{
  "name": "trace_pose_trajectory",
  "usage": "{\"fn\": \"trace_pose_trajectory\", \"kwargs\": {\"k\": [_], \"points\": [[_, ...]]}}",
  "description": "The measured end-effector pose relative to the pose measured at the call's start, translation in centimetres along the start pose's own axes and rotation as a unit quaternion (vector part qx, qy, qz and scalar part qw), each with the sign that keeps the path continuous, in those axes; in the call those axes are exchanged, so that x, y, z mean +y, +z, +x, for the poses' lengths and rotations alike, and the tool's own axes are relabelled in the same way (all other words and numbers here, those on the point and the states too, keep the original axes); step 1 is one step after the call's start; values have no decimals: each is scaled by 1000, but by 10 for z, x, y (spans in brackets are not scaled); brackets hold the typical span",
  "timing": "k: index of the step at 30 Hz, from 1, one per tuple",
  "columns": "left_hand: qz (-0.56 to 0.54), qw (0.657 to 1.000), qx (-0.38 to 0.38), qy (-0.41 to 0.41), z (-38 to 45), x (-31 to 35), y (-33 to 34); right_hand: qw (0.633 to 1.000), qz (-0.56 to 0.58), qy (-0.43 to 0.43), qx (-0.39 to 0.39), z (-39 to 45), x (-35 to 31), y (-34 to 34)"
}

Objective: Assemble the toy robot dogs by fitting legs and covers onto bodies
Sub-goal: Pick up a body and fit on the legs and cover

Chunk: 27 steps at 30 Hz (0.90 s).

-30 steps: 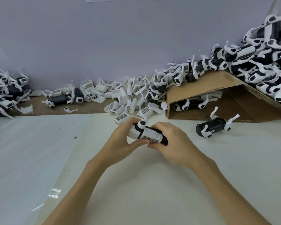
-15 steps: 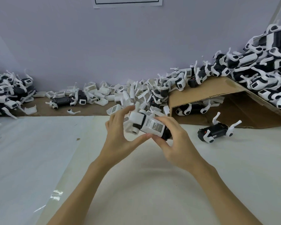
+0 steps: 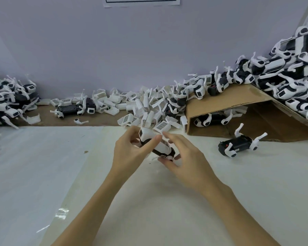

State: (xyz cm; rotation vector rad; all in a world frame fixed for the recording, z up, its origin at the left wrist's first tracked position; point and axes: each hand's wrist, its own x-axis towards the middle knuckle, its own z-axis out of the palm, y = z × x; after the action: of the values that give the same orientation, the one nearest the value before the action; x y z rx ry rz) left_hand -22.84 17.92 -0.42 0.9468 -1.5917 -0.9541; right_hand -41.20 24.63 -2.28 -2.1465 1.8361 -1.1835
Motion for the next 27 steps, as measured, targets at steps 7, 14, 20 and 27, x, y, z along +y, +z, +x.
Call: {"fn": "trace_pose_trajectory", "kwargs": {"k": [7,14,20,27], "points": [[38,999,2,-11,-9,4,17,991,-108,-17,73,1,-12,9],[167,979,29,113,-11,1,12,999,-5,4,32,-1,-2,7],[261,921,82,279,-14,0,15,998,64,5,9,0,2,7],[199,959,-5,200,-15,2,15,997,76,27,-8,3,16,3]]}}
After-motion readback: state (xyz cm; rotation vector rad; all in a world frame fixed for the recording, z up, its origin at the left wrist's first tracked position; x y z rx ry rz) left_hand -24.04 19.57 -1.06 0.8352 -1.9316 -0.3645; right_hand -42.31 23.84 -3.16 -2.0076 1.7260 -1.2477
